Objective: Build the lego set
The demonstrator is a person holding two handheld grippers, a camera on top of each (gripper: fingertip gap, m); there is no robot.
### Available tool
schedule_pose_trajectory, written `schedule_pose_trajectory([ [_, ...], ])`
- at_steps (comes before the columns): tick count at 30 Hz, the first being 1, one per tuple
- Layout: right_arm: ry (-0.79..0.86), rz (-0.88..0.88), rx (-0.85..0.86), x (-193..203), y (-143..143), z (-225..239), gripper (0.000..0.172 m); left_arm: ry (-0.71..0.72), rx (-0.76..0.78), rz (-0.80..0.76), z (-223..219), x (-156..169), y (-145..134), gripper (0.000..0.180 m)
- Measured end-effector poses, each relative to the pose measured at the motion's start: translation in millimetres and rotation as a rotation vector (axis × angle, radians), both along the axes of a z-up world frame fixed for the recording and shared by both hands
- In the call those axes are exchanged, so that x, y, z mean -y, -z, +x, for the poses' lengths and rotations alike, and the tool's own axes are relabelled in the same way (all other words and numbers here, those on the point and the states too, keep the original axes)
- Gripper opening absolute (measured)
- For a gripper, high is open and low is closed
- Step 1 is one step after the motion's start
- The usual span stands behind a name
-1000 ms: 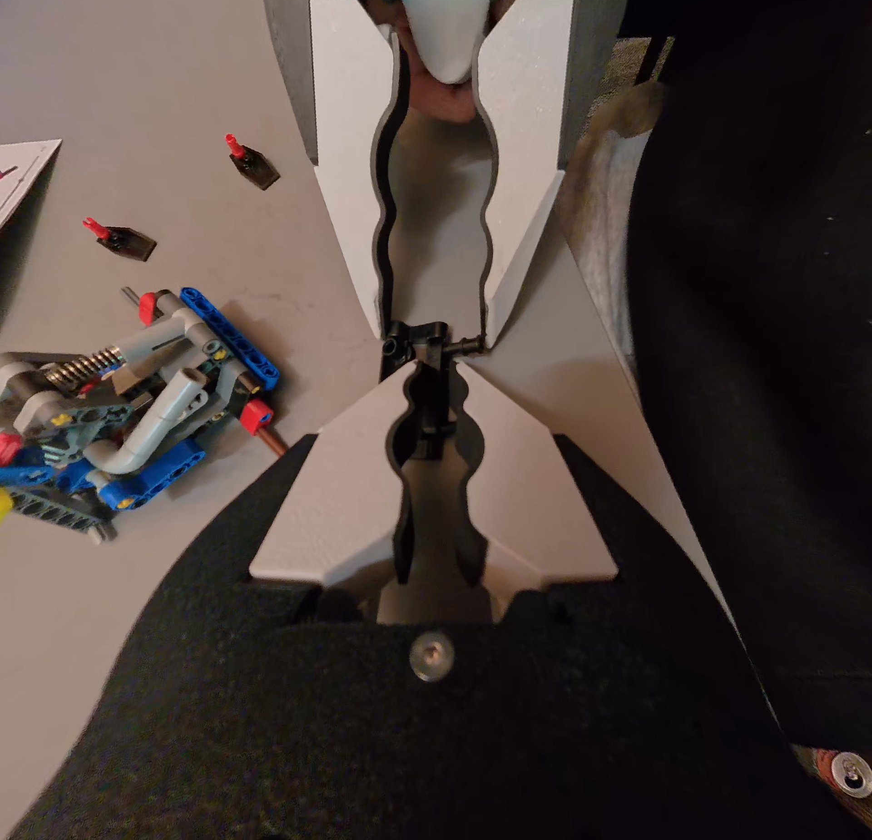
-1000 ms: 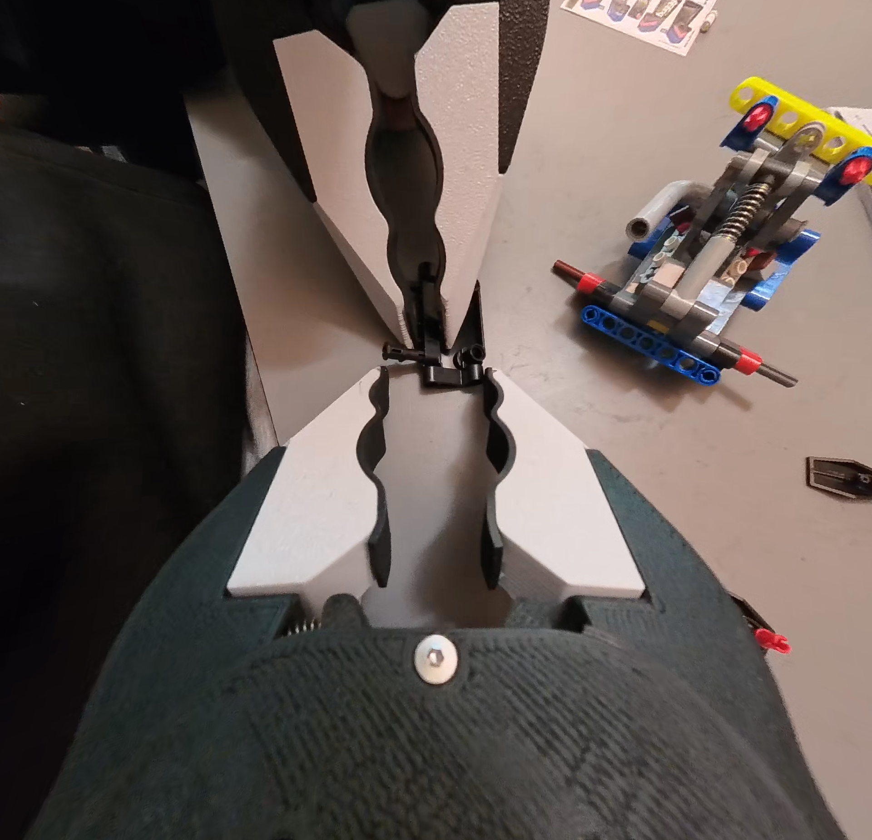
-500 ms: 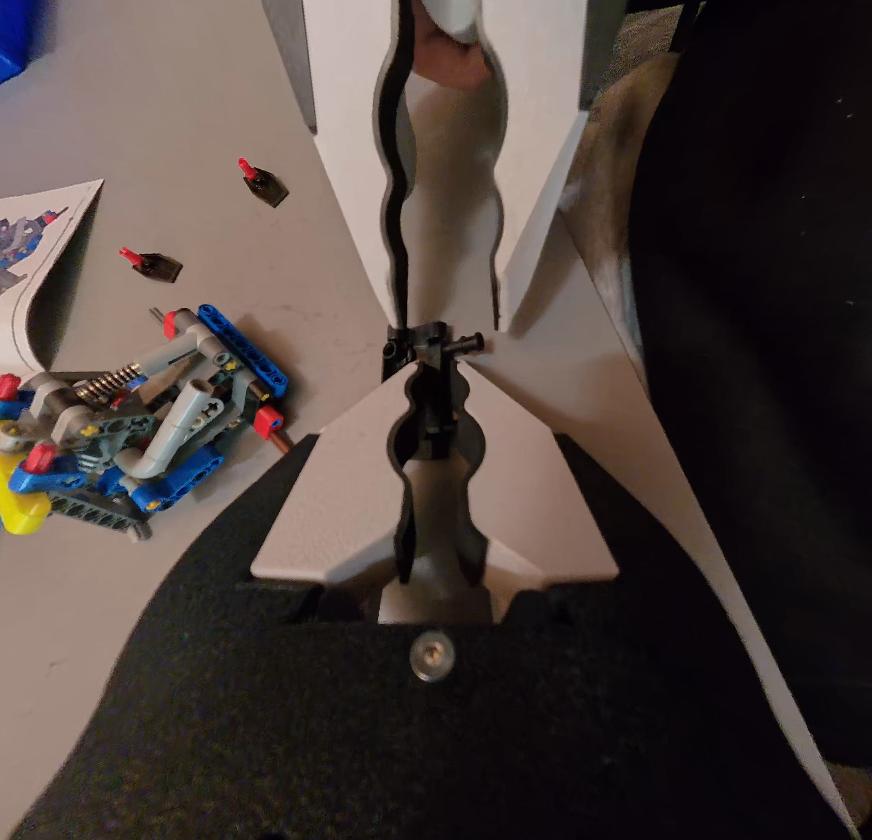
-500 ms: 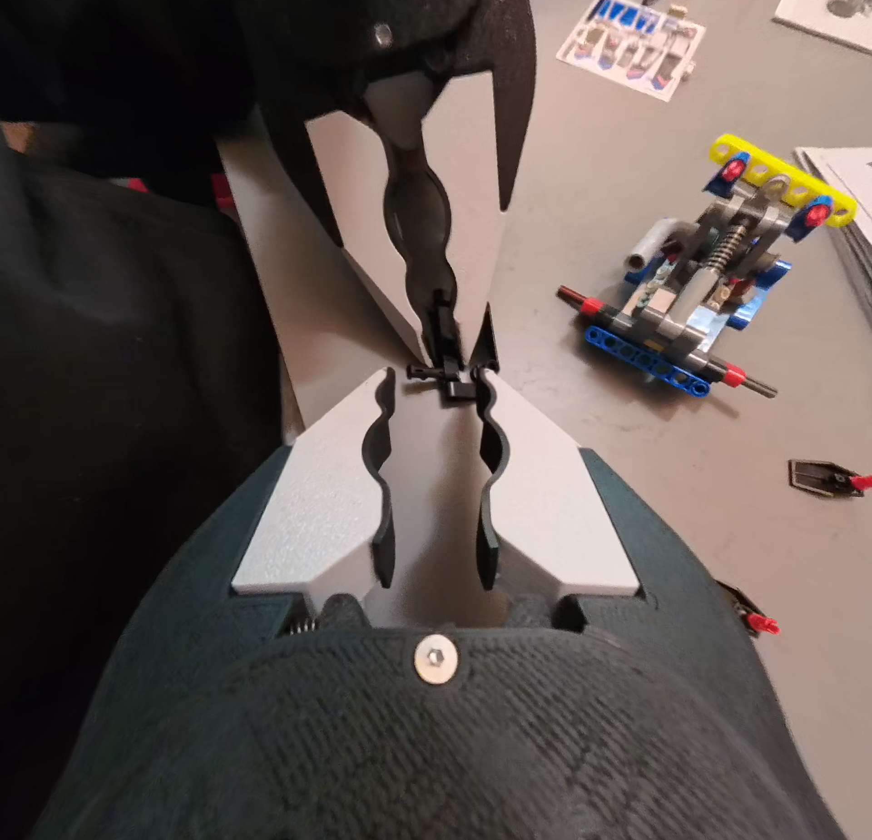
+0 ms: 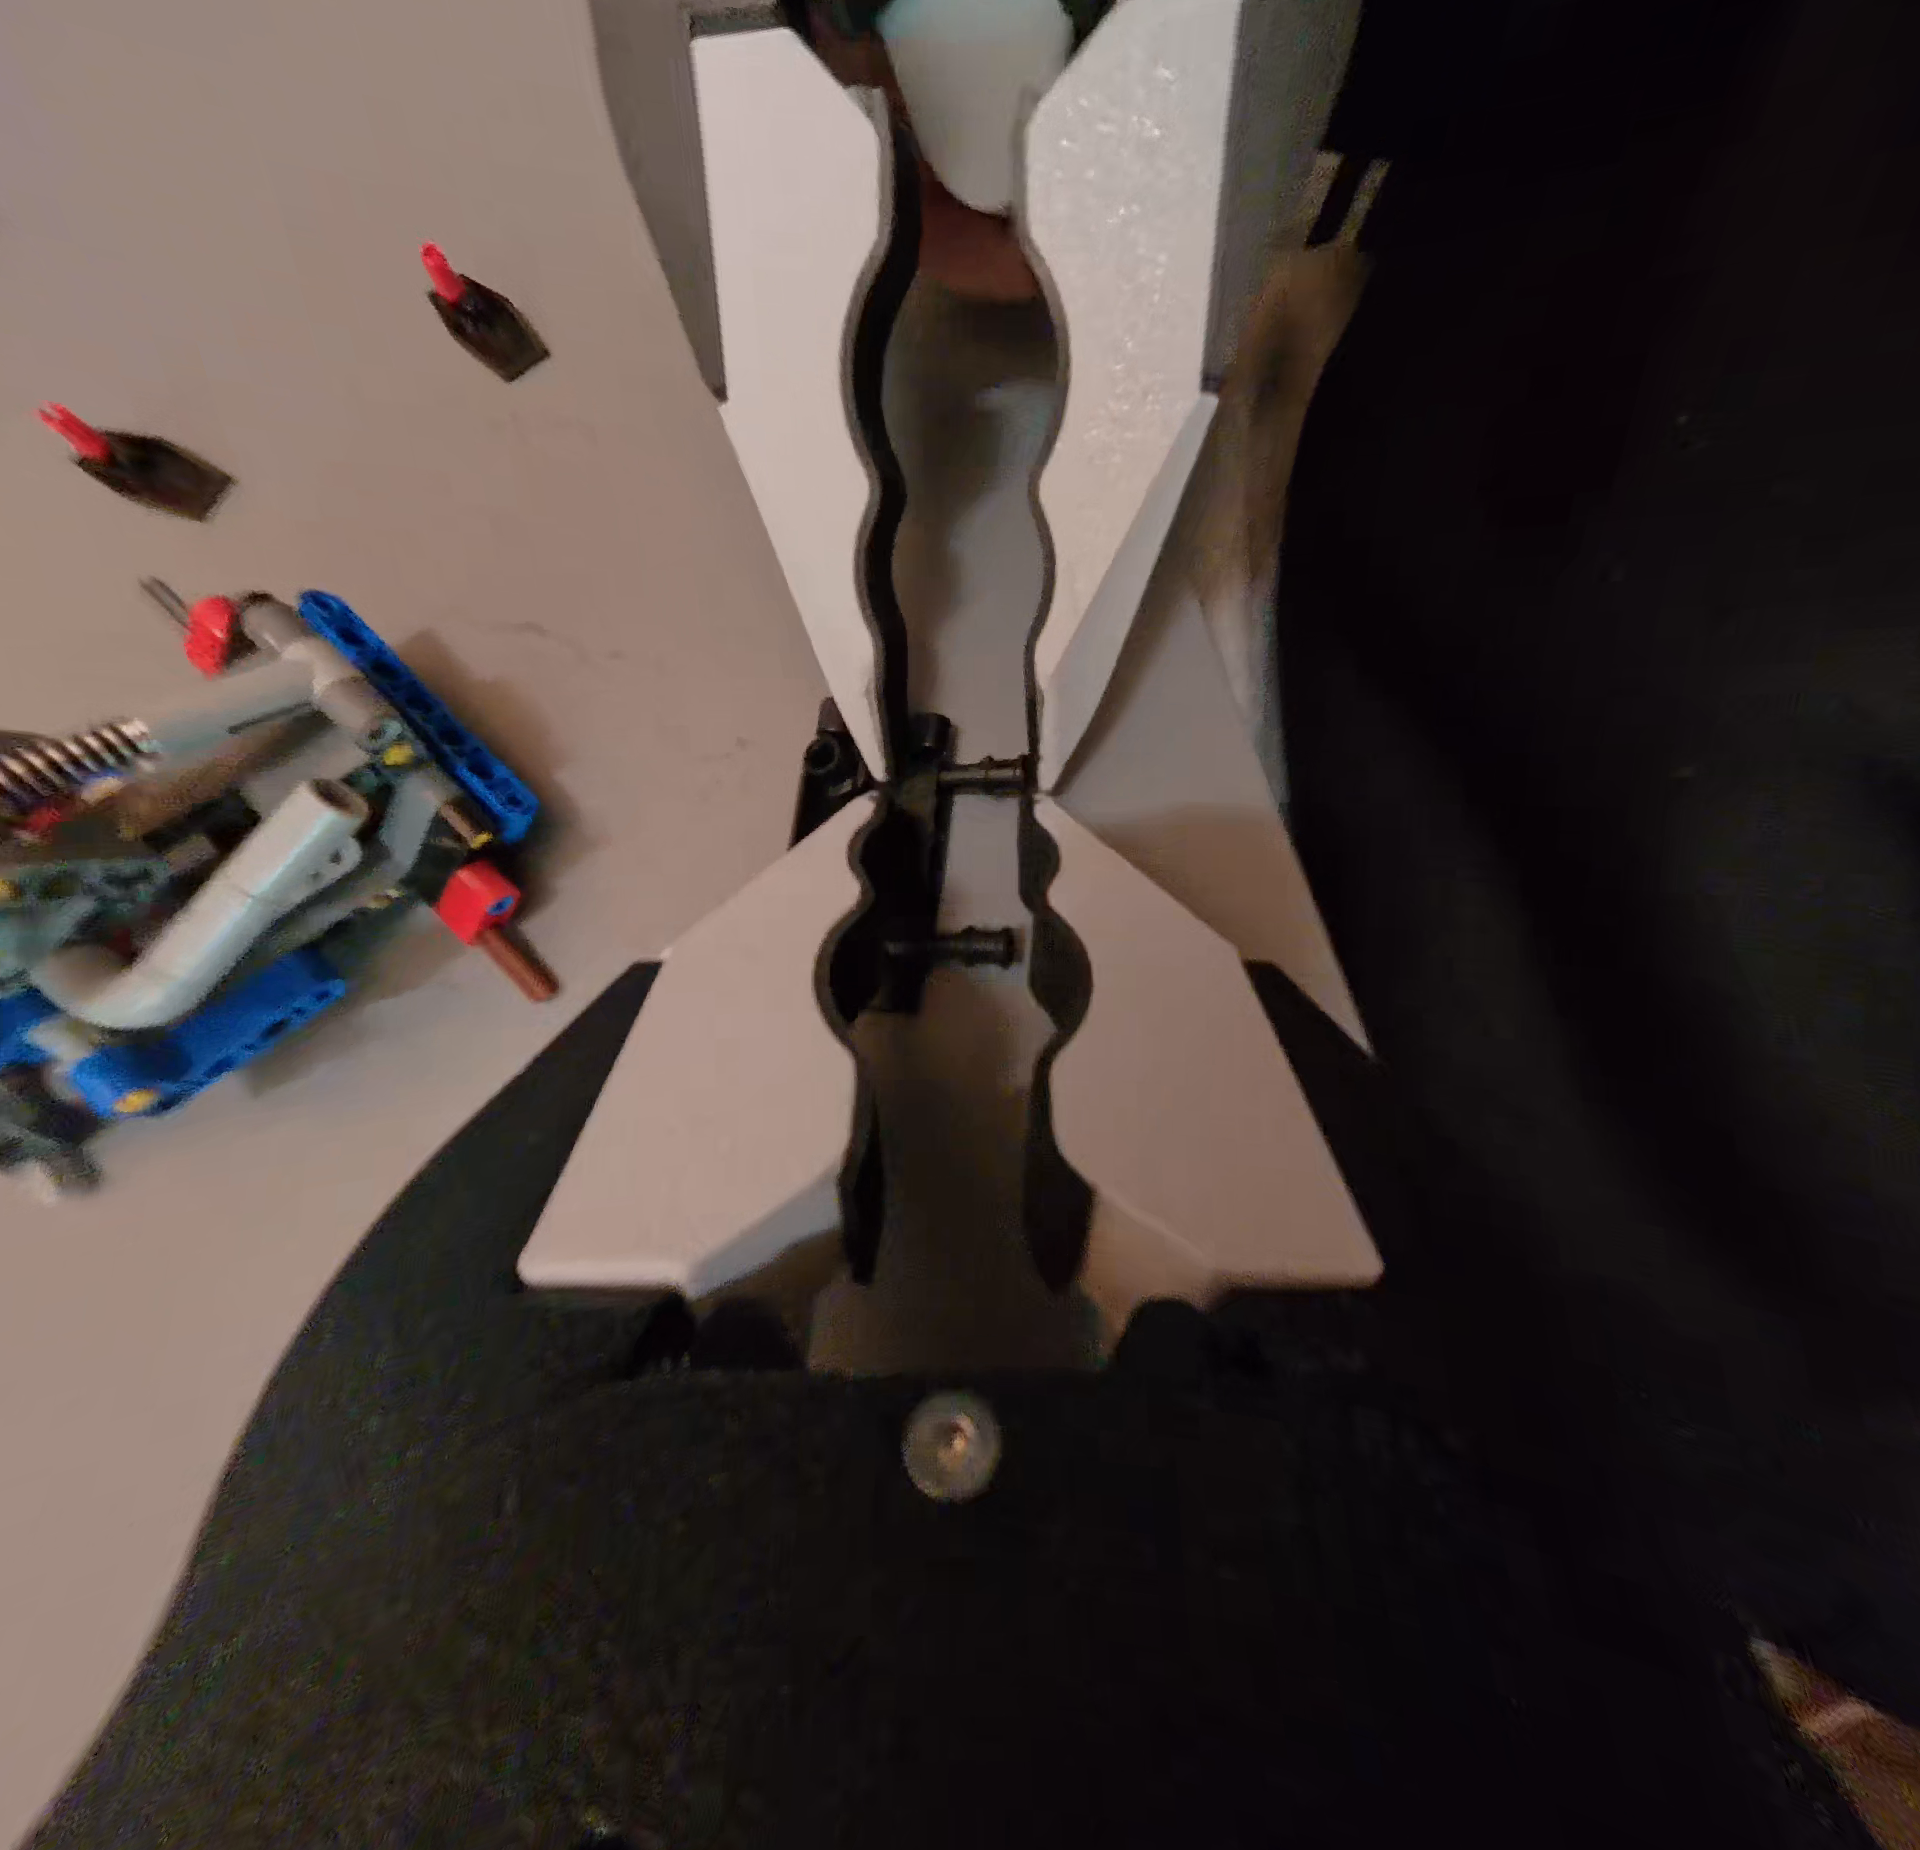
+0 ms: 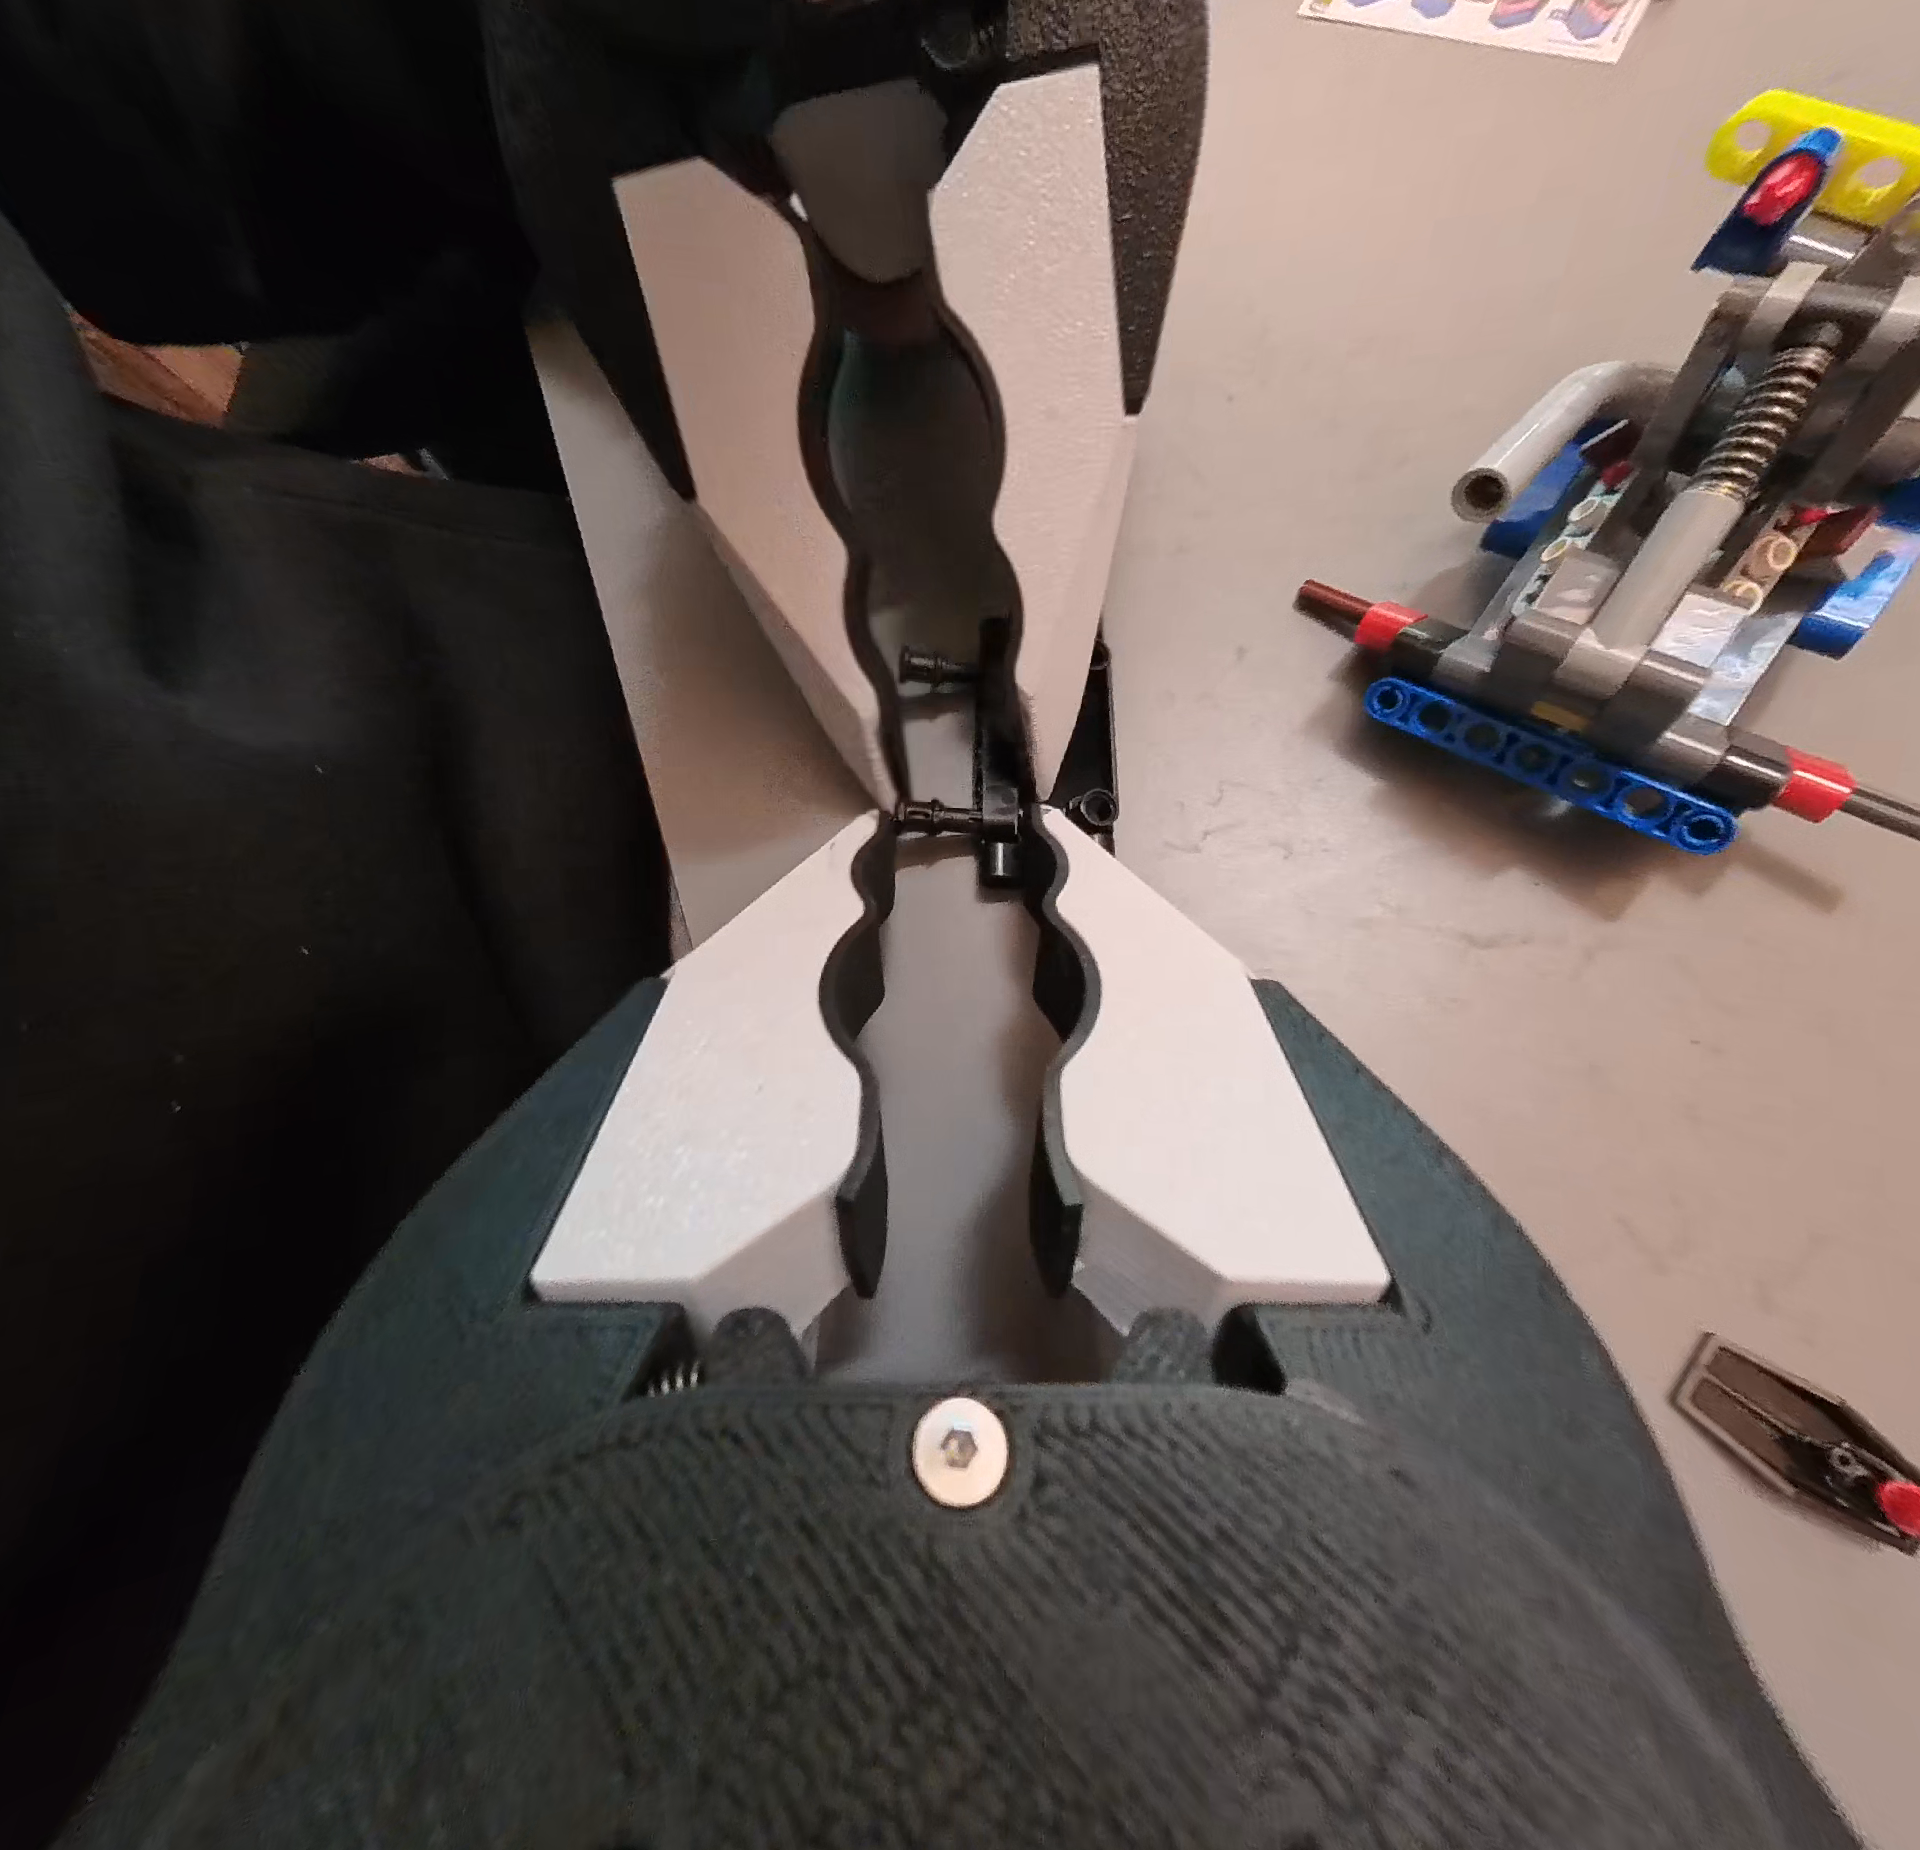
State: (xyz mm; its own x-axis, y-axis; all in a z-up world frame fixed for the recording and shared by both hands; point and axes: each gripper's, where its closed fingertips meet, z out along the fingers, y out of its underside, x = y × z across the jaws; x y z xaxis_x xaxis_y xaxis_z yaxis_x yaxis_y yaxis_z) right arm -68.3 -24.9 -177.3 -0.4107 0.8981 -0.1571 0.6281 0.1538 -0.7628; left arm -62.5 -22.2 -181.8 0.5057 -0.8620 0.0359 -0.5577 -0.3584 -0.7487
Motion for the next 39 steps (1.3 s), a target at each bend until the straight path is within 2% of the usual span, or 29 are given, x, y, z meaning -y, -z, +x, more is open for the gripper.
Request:
schedule_pose_trajectory([
  [3, 0.009, 0.045, -0.015, 1.4, 0.8, 0.0, 0.022, -0.019, 0.073, -0.092, 3.0, 5.0, -2.6, 0.029],
  [10, 0.025, 0.08, -0.032, 2.3, 1.0, 2.3, 0.022, -0.017, 0.04, -0.051, 3.8, 4.3, -0.8, 0.026],
  [12, 0.024, 0.024, -0.04, 6.4, -1.2, 4.8, 0.023, -0.035, 0.009, -0.018, 1.0, 0.5, 0.7, 0.006],
  [15, 0.05, 0.012, -0.056, 5.8, -1.1, 4.7, 0.023, -0.025, -0.017, 0.023, 1.8, 1.3, 1.0, 0.006],
  [18, 0.039, 0.067, -0.052, 6.0, -0.4, 6.0, 0.023, -0.004, -0.016, 0.024, 4.3, 4.7, 0.7, 0.013],
  [20, 0.028, 0.068, -0.053, 6.4, -0.1, 6.1, 0.022, -0.004, 0.028, -0.035, 7.4, 9.2, -0.7, 0.023],
  [23, 0.026, 0.071, -0.065, 6.8, -0.1, 5.8, 0.022, -0.051, 0.092, -0.118, 8.5, 9.9, -2.6, 0.025],
  [30, 0.021, 0.128, -0.079, 4.8, 0.8, 9.6, 0.022, -0.075, 0.014, -0.018, 10.2, 6.5, 0.0, 0.024],
  [32, -0.001, 0.112, -0.075, 6.5, -1.5, 13.1, 0.023, -0.085, -0.013, 0.014, 7.9, 3.8, 1.2, 0.005],
  [35, -0.012, 0.091, -0.064, 9.0, 0.4, 13.5, 0.022, -0.064, -0.048, 0.063, 9.0, 3.5, 1.3, 0.006],
  [39, -0.048, 0.146, -0.067, 10.0, 1.9, 14.3, 0.022, -0.013, -0.093, 0.134, 10.1, 4.9, 1.4, 0.005],
])
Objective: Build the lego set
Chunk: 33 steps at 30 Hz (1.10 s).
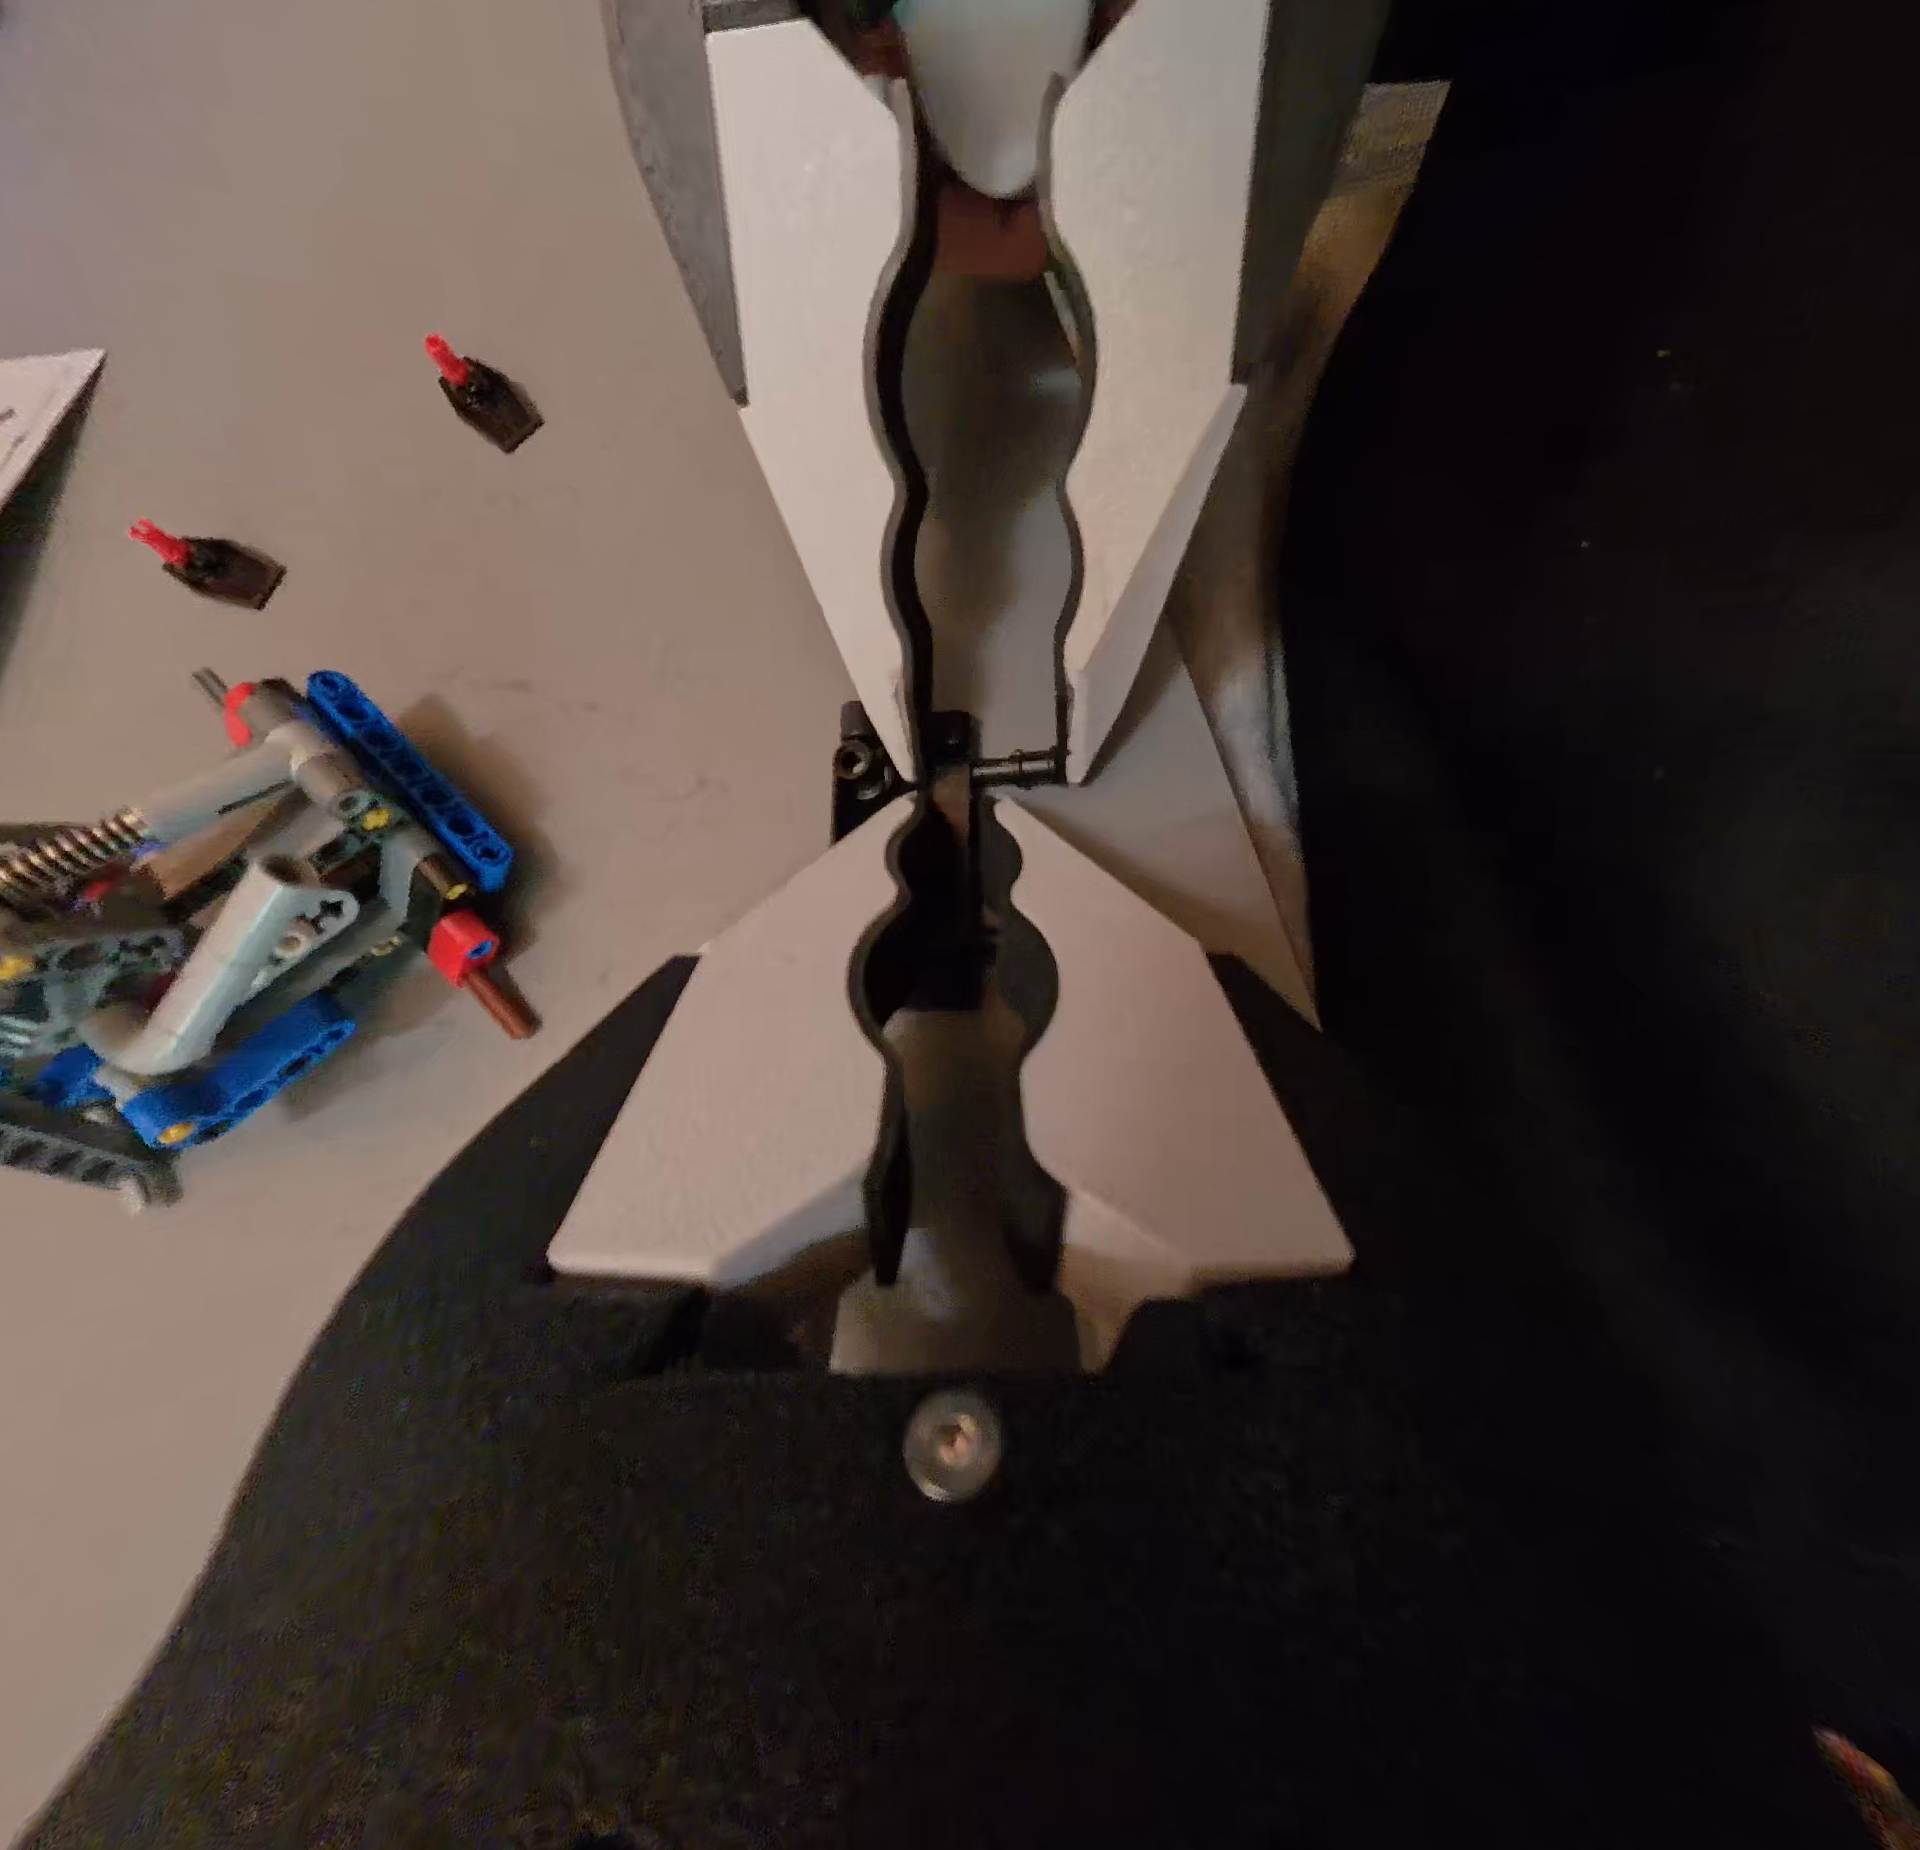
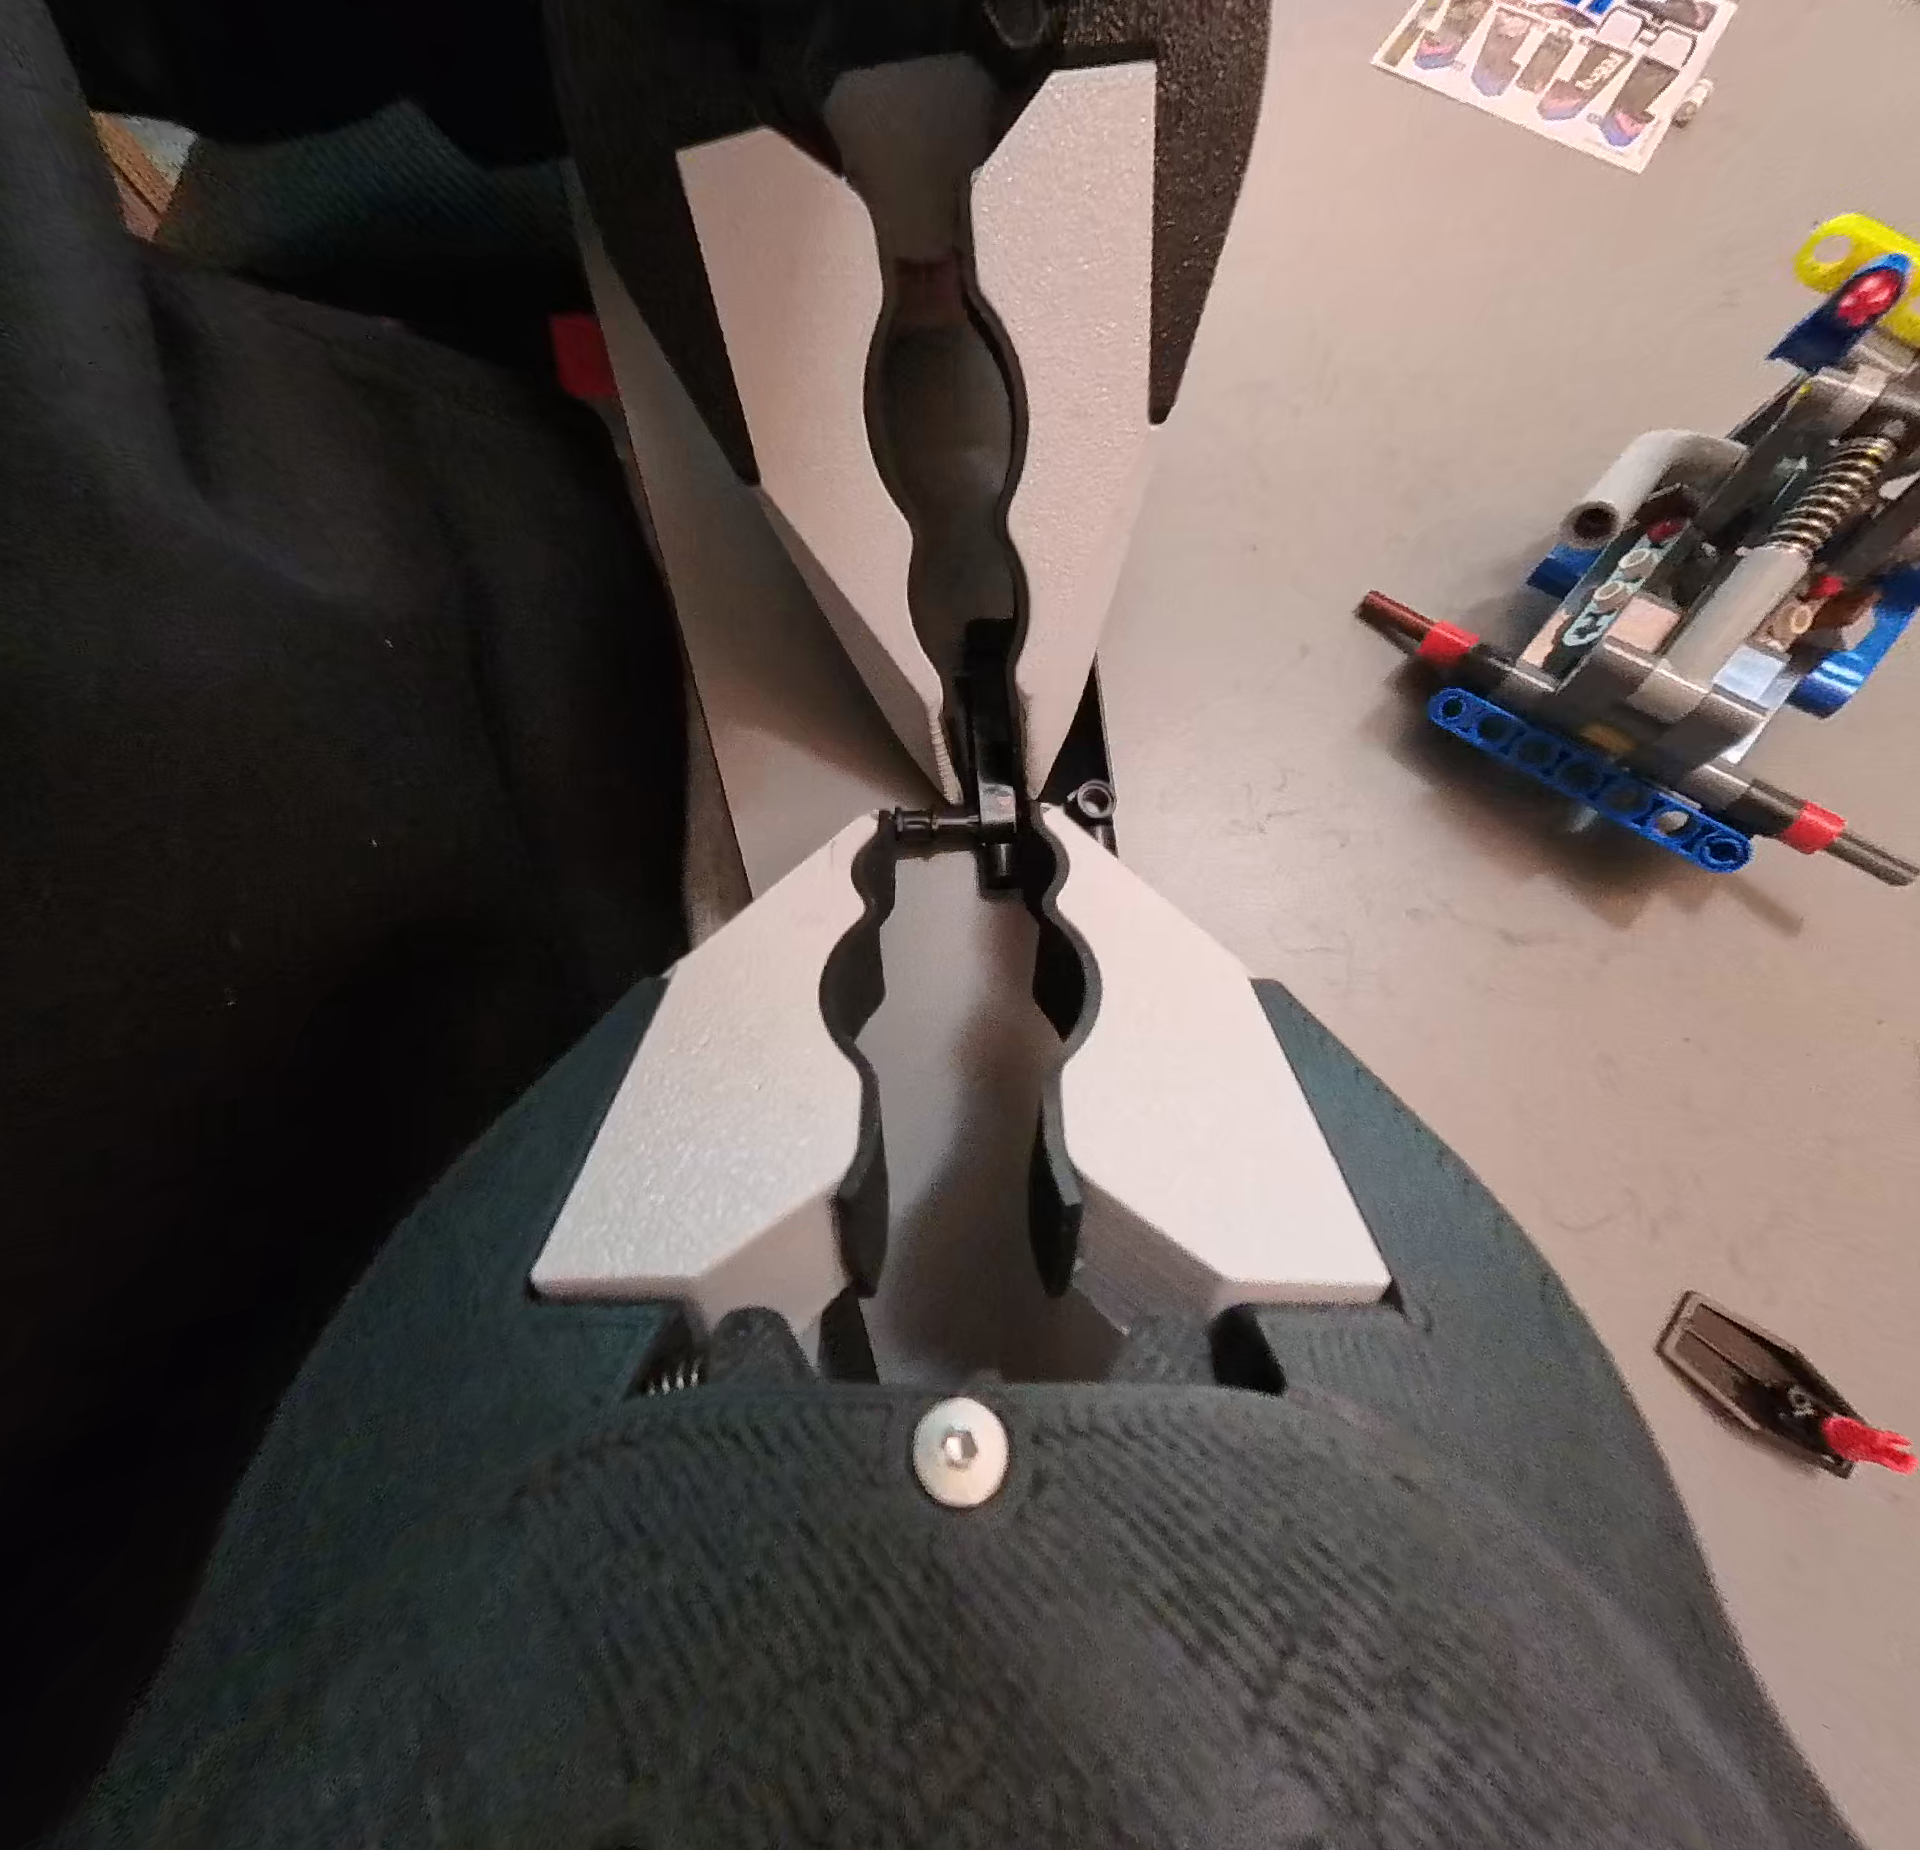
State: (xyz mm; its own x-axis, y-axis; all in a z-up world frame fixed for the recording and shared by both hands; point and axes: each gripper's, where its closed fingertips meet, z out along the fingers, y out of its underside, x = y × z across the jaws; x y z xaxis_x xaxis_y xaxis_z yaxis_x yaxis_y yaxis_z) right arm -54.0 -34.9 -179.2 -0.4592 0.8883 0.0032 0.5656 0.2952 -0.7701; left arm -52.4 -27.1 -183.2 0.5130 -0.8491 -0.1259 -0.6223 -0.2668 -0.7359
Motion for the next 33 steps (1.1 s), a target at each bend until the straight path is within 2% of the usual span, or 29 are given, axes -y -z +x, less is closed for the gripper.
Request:
schedule_pose_trajectory([
  [3, -0.008, -0.014, 0.007, -0.3, 0.6, 0.0, 0.022, 0.018, -0.019, 0.03, -0.1, -0.1, -0.2, 0.005],
  [5, -0.006, -0.003, 0.014, -0.4, 1.1, -0.3, 0.022, -0.002, 0.008, -0.014, -0.2, 0.4, -0.3, 0.005],
  [10, 0.046, -0.046, 0.029, -6.9, 0.5, -7.8, 0.022, -0.06, 0.218, -0.258, 3.9, 7.0, -6.2, 0.041],
  [12, 0.037, -0.052, 0.035, -6.6, 0.2, -8.3, 0.022, -0.113, 0.204, -0.241, 0.0, 0.9, -4.5, 0.026],
  [18, -0.012, 0.002, 0.007, -5.1, -0.5, -5.9, 0.022, -0.103, 0.175, -0.207, 1.7, 2.8, -3.3, 0.026],
  [21, -0.05, -0.067, 0.023, -1.8, -7.5, 1.3, 0.032, -0.105, 0.16, -0.193, 1.5, 2.4, -2.5, 0.023],
  [25, -0.014, -0.07, -0.024, -14.3, -21.5, 3.9, 0.034, -0.103, 0.134, -0.163, 1.5, 2.4, -1.8, 0.023],
  [27, 0.034, -0.037, -0.02, -27.1, -18.3, -1.0, 0.048, -0.099, 0.126, -0.155, 1.8, 2.4, -1.5, 0.022],
  [29, 0.008, -0.081, 0.017, -24.8, -10.3, -3.8, 0.063, -0.089, 0.115, -0.144, 1.9, 1.8, -1.3, 0.019],
  [31, -0.028, -0.102, 0.052, -19.1, -2.7, -5.7, 0.058, -0.078, 0.095, -0.123, 1.8, 1.2, -0.7, 0.018],
  [33, -0.071, -0.078, 0.059, -13.6, 0.4, -5.5, 0.043, -0.07, 0.075, -0.1, 2.0, 1.2, -0.3, 0.019],
])
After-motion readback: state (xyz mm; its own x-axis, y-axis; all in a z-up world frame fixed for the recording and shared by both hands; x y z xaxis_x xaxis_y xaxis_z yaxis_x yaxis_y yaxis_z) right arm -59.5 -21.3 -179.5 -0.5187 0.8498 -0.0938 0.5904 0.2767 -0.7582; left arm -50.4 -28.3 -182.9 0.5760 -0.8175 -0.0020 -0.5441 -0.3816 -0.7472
